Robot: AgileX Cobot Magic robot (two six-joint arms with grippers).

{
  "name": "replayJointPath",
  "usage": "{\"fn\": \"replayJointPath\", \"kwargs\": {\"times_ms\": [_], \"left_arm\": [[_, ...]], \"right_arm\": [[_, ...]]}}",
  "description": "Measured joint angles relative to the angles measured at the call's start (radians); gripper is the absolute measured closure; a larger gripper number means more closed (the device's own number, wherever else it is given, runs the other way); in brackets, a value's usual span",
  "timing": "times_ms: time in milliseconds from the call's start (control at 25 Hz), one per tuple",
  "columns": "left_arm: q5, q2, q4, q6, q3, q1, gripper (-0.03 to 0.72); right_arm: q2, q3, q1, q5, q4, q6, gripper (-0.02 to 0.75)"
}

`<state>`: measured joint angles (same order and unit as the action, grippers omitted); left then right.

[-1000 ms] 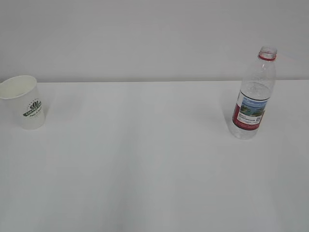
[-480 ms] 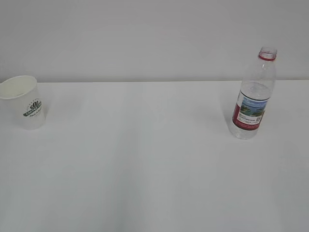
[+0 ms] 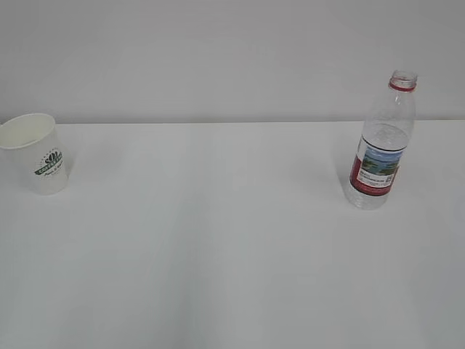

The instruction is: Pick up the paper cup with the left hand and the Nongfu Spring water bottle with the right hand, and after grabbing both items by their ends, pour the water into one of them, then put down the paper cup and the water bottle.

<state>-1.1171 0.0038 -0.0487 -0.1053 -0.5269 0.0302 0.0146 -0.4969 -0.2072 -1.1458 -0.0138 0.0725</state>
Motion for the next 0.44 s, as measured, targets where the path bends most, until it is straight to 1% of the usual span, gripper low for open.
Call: {"fn": "replayJointPath", "kwargs": {"times_ms": [440], "left_arm": [[0.0,0.0,0.0,0.0,0.0,0.0,0.172]], "right_arm": [[0.0,0.0,0.0,0.0,0.0,0.0,0.149]]}}
